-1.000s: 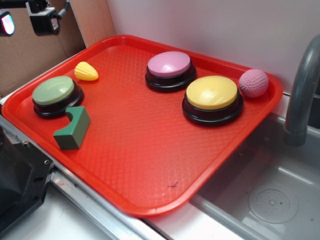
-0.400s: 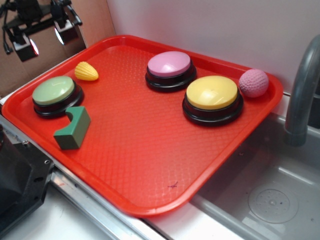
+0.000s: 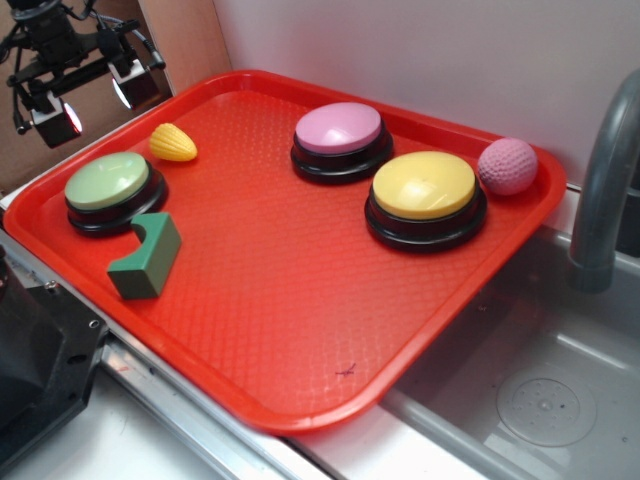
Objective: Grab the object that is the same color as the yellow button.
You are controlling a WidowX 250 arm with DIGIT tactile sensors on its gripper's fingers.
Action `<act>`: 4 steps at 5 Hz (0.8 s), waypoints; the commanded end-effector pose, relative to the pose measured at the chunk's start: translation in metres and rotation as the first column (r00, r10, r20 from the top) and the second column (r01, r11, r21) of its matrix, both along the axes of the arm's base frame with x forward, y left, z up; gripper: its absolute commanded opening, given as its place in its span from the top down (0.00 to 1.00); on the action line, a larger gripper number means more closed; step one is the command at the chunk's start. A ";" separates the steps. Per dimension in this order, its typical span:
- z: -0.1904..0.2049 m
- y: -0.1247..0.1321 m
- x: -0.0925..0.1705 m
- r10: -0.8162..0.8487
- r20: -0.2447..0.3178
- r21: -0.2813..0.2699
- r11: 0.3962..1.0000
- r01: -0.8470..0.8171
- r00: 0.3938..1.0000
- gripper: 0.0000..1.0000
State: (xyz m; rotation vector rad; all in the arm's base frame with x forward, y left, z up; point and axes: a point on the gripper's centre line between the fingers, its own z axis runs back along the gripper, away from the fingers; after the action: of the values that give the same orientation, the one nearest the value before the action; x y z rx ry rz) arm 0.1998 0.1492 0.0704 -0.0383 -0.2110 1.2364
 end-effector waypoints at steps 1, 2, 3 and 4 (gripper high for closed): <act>0.013 0.005 -0.019 0.006 0.029 0.022 1.000 -0.007 1.000 0.00; 0.001 -0.007 -0.008 0.000 0.035 0.055 0.999 -0.002 0.999 0.00; -0.009 -0.018 0.006 -0.026 0.048 0.058 0.998 0.023 0.998 0.00; -0.019 -0.025 0.018 -0.054 0.034 0.059 0.997 0.052 0.998 0.00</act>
State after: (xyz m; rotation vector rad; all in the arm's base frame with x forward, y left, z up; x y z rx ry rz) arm 0.2325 0.1250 0.0389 -0.0057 -0.2371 1.1812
